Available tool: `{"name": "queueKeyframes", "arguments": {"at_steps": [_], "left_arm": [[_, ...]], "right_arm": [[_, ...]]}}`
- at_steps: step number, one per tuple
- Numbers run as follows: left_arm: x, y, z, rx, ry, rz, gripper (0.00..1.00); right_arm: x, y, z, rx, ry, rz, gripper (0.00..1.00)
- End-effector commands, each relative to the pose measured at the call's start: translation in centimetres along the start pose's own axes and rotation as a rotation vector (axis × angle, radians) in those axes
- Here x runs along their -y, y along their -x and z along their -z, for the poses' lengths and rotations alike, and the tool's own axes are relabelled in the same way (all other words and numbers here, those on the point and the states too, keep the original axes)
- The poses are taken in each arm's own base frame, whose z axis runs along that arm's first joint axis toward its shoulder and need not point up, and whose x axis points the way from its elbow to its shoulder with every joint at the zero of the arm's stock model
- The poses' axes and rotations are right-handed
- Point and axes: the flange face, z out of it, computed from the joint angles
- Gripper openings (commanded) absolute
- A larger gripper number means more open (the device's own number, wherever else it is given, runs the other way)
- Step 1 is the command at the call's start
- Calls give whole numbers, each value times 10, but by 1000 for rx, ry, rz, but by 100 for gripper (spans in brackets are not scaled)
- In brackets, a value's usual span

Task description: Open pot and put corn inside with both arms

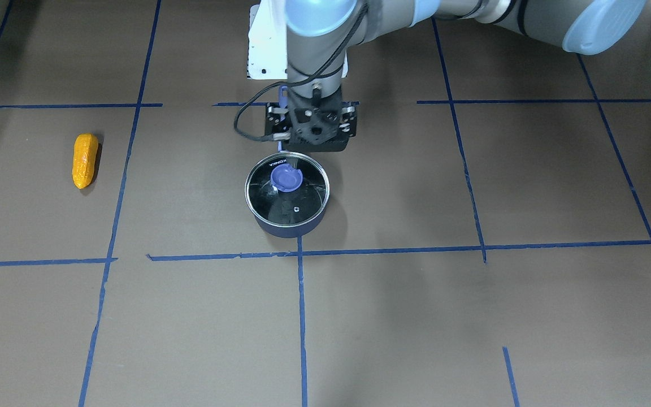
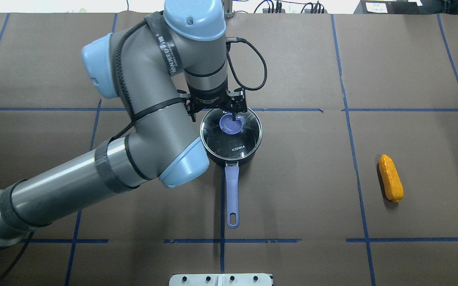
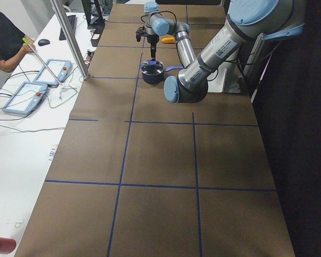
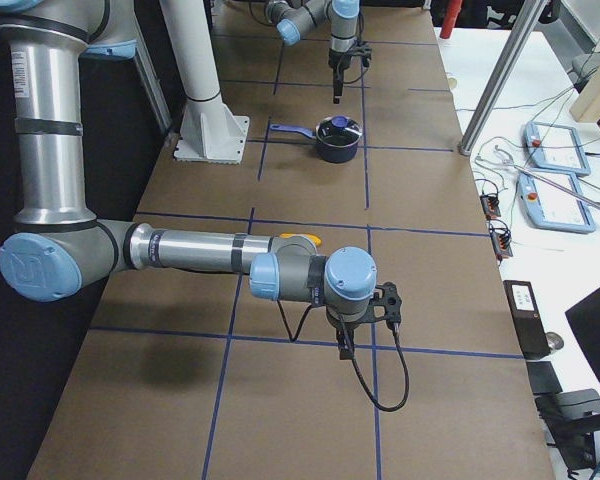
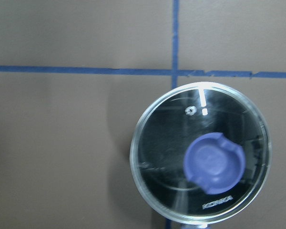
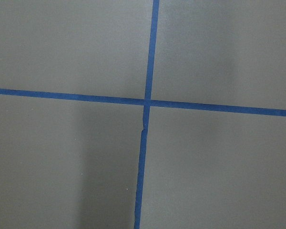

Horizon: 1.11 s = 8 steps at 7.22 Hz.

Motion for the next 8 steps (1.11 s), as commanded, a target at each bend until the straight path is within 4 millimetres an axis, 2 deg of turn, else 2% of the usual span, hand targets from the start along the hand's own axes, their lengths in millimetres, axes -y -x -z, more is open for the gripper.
{"name": "queueKeyframes", "arguments": {"at_steps": [1, 3, 5, 8], "left_arm": [[18, -23, -19, -5, -3, 17, 100], [4, -30, -38, 3, -2, -3, 100], [10, -30, -52, -2, -12, -8, 100], [14, -29, -61, 4, -9, -4, 100]], "right_arm": [[0, 1, -1, 0, 1, 3, 100], [1, 2, -2, 1, 4, 6, 100], [2, 4, -3, -1, 6, 10, 100], [2, 4, -4, -2, 7, 13, 100]]}}
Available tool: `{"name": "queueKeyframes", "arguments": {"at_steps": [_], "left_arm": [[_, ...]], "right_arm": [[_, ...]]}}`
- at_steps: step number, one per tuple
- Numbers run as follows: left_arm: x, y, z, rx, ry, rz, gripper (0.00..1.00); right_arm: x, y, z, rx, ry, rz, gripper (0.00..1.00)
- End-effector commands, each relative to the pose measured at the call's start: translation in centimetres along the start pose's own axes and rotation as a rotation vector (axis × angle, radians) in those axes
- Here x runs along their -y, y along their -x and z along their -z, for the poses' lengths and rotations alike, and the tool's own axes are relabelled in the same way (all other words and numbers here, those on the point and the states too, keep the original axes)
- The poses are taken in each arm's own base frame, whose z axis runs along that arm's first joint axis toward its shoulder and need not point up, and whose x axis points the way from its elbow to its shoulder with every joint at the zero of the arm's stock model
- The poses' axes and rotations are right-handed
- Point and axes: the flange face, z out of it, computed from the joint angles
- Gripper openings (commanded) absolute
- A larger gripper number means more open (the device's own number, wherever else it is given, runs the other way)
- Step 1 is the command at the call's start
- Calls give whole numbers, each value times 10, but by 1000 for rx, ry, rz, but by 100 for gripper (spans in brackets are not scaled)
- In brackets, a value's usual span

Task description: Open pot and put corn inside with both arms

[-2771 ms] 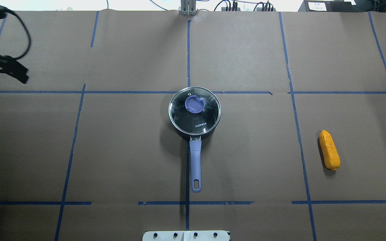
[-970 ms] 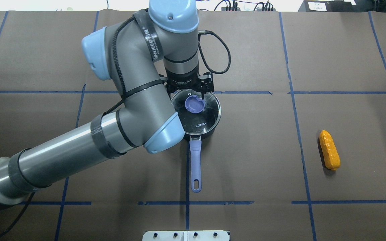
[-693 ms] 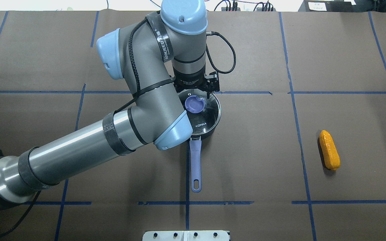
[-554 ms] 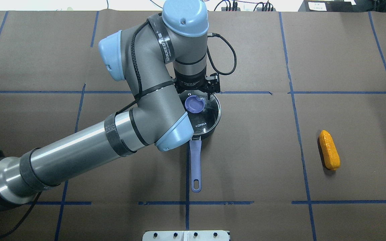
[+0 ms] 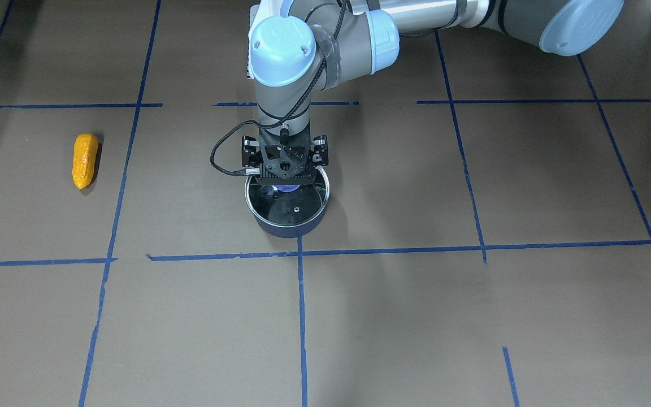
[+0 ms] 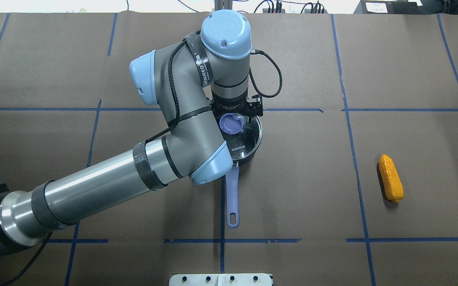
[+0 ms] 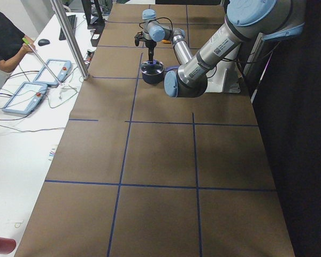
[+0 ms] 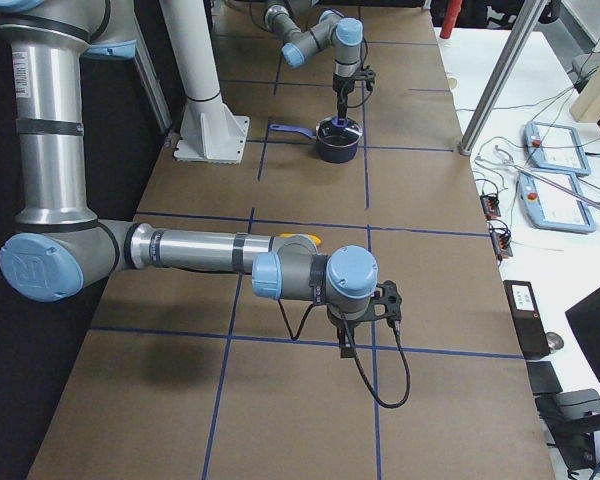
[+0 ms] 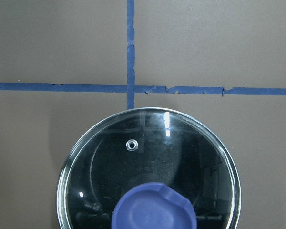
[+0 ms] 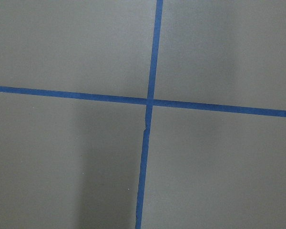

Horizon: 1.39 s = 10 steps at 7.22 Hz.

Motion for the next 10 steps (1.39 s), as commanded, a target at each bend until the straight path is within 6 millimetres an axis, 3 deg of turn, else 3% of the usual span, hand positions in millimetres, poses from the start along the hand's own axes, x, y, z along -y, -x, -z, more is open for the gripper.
{"name": "queueKeyframes", "arguments": {"at_steps": [1, 7, 8, 10], "left_arm": [[4, 0, -8, 3, 1, 3, 100], [1, 0, -31, 4, 13, -8, 100], [1, 0, -31, 4, 13, -8, 92], [1, -1, -26, -10, 5, -16, 38]], "right_arm": [[0, 0, -1, -2, 1, 1, 100], [0, 0, -2, -3, 6, 1, 100], [0, 0, -2, -1, 6, 1, 100], [1, 0, -2, -2, 4, 1, 100]]}}
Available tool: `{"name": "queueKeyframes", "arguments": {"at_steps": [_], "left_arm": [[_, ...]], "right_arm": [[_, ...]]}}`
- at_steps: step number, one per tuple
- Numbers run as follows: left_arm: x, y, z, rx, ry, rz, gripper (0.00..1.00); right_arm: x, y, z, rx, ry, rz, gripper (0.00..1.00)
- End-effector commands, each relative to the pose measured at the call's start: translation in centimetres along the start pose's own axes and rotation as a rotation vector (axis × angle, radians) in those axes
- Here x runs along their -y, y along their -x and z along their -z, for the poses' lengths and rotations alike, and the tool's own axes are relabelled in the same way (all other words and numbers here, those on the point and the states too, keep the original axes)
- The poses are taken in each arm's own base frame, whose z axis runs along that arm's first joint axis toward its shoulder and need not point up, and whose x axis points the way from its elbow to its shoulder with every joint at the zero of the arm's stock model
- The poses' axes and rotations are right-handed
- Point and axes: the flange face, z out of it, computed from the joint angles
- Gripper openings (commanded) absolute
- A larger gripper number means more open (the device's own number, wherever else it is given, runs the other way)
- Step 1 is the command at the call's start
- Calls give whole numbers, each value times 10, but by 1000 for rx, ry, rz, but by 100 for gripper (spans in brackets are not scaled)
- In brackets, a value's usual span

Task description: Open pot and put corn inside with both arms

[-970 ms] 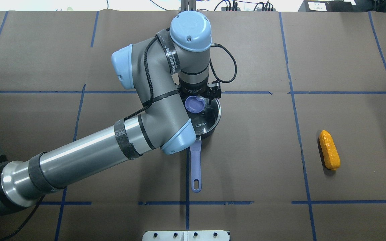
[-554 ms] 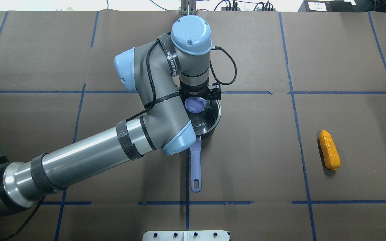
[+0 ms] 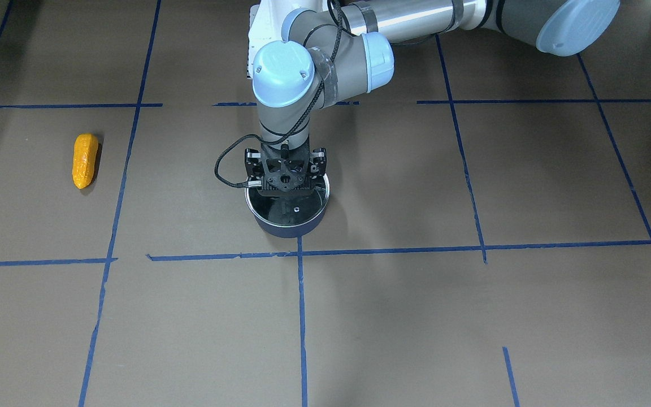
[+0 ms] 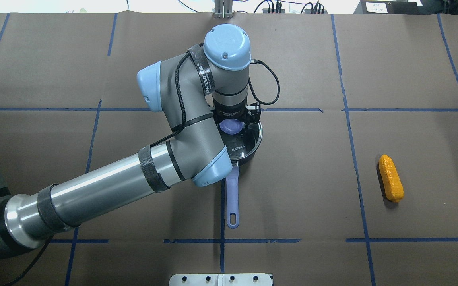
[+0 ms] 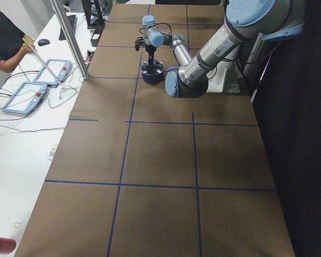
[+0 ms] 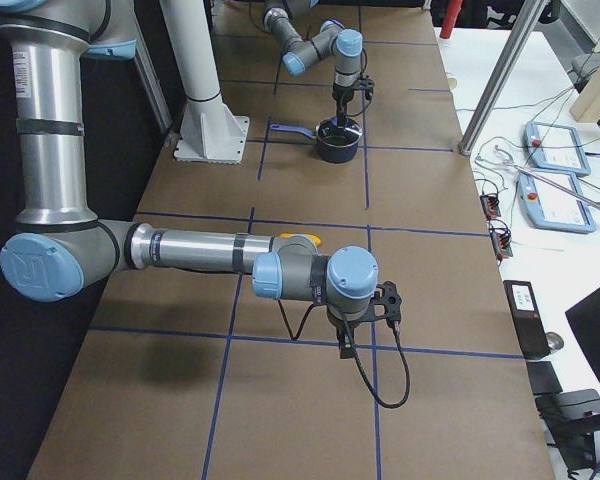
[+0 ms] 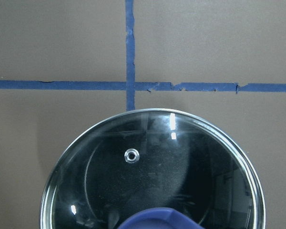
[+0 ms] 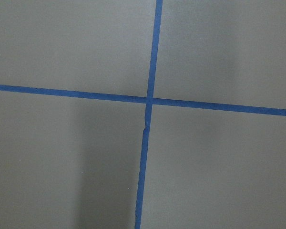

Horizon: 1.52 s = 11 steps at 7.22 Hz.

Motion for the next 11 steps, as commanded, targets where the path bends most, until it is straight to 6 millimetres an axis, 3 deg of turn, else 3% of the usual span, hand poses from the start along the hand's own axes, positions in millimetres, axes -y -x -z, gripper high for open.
{"name": "queueKeyframes", "arguments": {"at_steps": [1, 2, 4, 6, 8, 9, 10, 11], "left_arm": [[-1, -1, 16, -21, -16, -4, 25], [1, 1, 39, -48, -34, -4, 21], [4, 13, 57, -28, -39, 18, 21], [2, 81, 61, -32, -65, 26, 21], [-3, 176, 66, -23, -63, -24, 22], [-17, 216, 69, -13, -69, -63, 23], [-27, 242, 64, 1, -63, -68, 23], [-32, 256, 57, 9, -54, -62, 25]], "right_arm": [[1, 1, 1, 0, -1, 1, 100], [1, 1, 1, 0, -1, 1, 100], [1, 1, 1, 1, -2, 0, 100], [6, 8, 0, 2, -1, 22, 100], [10, 17, 1, 1, -9, 42, 100], [31, 37, 20, -9, -45, 85, 100], [35, 40, 22, -12, -48, 91, 100], [35, 44, 16, -7, -38, 100, 100]]}}
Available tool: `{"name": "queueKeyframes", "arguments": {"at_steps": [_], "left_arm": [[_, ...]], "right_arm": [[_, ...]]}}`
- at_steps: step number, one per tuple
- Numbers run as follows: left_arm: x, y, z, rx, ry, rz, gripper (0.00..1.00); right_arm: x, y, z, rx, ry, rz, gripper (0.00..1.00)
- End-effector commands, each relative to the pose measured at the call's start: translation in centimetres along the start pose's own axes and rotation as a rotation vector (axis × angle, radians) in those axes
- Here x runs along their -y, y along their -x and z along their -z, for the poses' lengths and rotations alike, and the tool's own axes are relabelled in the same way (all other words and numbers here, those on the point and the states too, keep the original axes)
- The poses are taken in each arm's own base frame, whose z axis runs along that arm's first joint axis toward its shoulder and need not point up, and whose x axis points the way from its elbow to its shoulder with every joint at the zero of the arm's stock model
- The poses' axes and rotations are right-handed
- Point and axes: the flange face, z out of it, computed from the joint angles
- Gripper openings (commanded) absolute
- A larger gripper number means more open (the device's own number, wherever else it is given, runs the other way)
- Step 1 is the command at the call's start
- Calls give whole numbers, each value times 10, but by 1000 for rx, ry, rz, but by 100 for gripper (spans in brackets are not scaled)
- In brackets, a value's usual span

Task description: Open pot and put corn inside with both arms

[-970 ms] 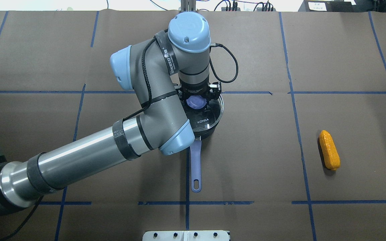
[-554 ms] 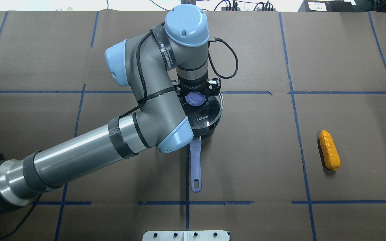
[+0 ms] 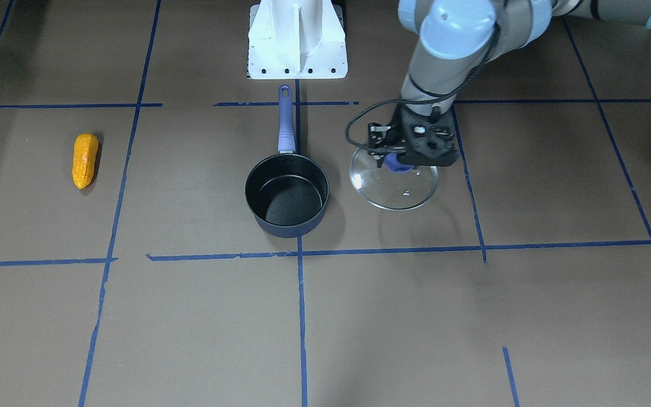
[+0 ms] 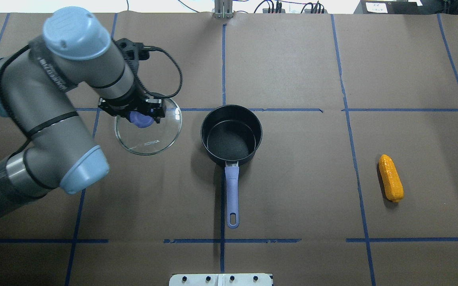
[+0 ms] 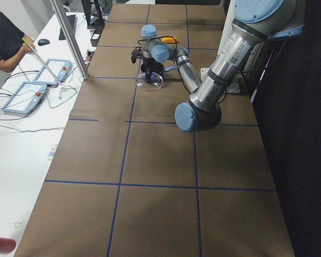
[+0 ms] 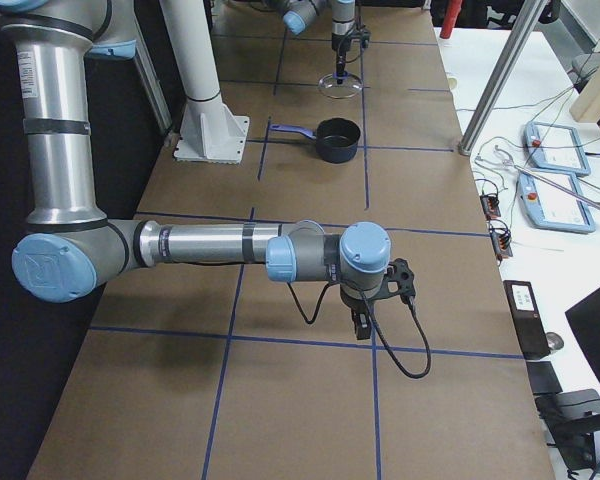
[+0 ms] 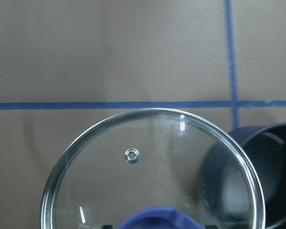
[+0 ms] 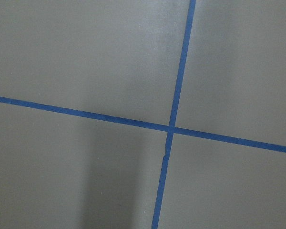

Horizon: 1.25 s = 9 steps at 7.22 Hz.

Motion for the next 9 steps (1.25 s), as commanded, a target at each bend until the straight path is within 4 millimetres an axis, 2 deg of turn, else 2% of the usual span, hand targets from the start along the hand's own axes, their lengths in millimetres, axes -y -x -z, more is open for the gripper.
{"name": "queueKeyframes", "arguments": {"at_steps": [1, 2, 4, 6, 9], "left_arm": [[-16, 29, -19, 26, 24, 8, 25], [-22, 33, -33, 31, 36, 2, 26], [-20, 42, -68, 17, 34, 19, 26], [-25, 44, -98, 17, 14, 16, 26], [-29, 42, -105, 23, 22, 11, 28]], "right_arm": [[3, 8, -3, 18, 4, -31, 100], [10, 29, -7, 25, 8, -98, 100], [22, 98, -8, 41, 13, -168, 100], [24, 144, -11, 54, 22, -202, 100], [28, 208, -36, 103, -11, -235, 100]]}}
